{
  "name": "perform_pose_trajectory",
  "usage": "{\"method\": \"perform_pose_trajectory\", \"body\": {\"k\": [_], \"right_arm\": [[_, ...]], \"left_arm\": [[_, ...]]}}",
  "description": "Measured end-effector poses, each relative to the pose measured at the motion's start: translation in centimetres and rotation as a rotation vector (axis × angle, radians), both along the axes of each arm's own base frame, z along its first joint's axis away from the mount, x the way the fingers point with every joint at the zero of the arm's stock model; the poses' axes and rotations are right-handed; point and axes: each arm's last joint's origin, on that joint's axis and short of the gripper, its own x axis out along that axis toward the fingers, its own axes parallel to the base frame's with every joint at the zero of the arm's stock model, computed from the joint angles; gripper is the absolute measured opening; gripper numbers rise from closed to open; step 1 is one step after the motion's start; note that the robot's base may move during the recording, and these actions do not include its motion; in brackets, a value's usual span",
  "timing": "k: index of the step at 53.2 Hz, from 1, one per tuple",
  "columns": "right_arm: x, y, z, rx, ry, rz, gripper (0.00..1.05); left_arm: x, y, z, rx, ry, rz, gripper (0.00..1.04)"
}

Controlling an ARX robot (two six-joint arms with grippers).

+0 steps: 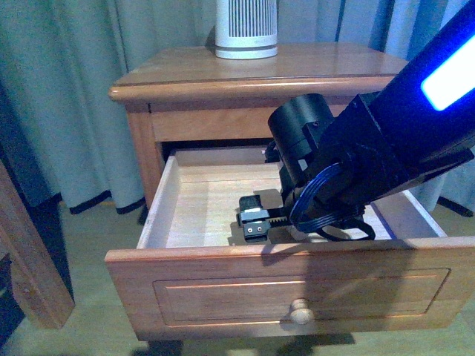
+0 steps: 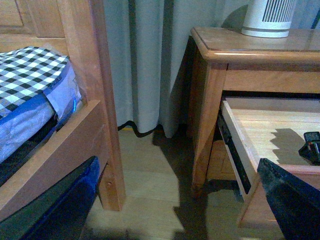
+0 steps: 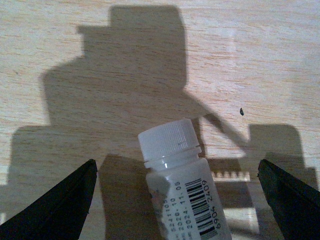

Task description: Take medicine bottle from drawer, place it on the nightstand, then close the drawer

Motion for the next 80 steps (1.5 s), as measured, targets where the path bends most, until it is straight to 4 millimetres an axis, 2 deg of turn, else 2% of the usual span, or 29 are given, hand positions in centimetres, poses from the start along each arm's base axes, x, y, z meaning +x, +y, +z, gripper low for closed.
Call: {"method": "perform_pose_trajectory", "body": {"k": [8, 32, 39, 46, 49, 52, 58, 62, 66, 72, 75, 80], "right_arm": [[0.6, 0.0, -0.1, 0.010, -0.006, -0.009, 0.97], [0.8, 0.2, -0.2, 0.016, -0.020, -0.013, 0.33], [0.5, 0.1, 0.4, 0.010, -0.020, -0.039, 0.31], [-0.3, 0.1, 3.0, 0.041, -0.024, -0.067, 0.31], [-1.0, 0.2, 5.4, 0.074, -0.036, -0.086, 0.31], [-2.4, 0.6, 9.2, 0.112, -0.058, -0.091, 0.31], [-4.2, 0.6, 13.9, 0.132, -0.120, -0.094, 0.31], [-4.6, 0.0, 16.4, 0.131, -0.183, -0.104, 0.31], [-4.0, -1.3, 19.0, 0.116, -0.264, -0.129, 0.31], [-2.3, -3.8, 21.6, 0.092, -0.353, -0.169, 0.31], [-0.6, -5.9, 22.9, 0.052, -0.402, -0.208, 0.31], [2.3, -8.1, 23.6, 0.004, -0.445, -0.265, 0.31]], "left_arm": [[0.0, 0.0, 0.0, 0.000, 0.000, 0.000, 0.98], [0.0, 0.0, 0.0, 0.000, 0.000, 0.000, 0.98], [0.0, 0.0, 0.0, 0.000, 0.000, 0.000, 0.98], [0.0, 0.0, 0.0, 0.000, 0.000, 0.000, 0.98], [0.0, 0.0, 0.0, 0.000, 0.000, 0.000, 0.98], [0.0, 0.0, 0.0, 0.000, 0.000, 0.000, 0.98], [0.0, 0.0, 0.0, 0.000, 0.000, 0.000, 0.98], [0.0, 0.0, 0.0, 0.000, 0.000, 0.000, 0.98], [0.0, 0.0, 0.0, 0.000, 0.000, 0.000, 0.98], [0.0, 0.0, 0.0, 0.000, 0.000, 0.000, 0.98], [0.0, 0.0, 0.0, 0.000, 0.000, 0.000, 0.98], [0.0, 0.0, 0.0, 0.000, 0.000, 0.000, 0.98]]}}
